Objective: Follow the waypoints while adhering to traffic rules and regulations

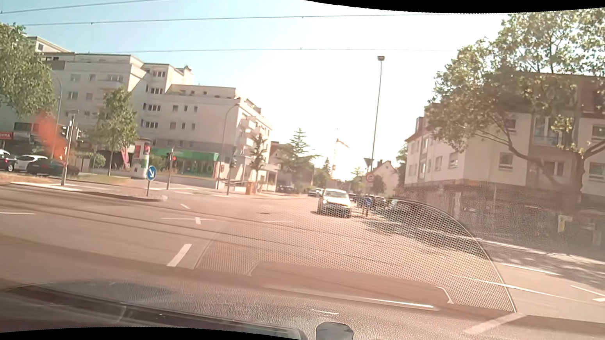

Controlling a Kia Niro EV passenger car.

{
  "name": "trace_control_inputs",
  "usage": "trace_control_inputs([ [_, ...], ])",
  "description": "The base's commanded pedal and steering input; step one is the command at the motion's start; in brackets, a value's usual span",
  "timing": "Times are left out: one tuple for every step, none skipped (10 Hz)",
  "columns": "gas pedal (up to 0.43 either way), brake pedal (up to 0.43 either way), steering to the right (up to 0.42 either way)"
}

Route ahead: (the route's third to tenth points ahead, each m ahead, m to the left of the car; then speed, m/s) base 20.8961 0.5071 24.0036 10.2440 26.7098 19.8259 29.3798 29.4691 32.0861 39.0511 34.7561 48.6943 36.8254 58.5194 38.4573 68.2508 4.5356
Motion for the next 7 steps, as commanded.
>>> trace_control_inputs([
  [0.067, 0.0, -0.098],
  [0.067, 0.0, -0.098],
  [0.079, 0.0, -0.098],
  [0.087, 0.0, -0.098],
  [0.087, 0.0, -0.098],
  [0.087, 0.0, -0.098],
  [0.087, 0.0, -0.098],
])
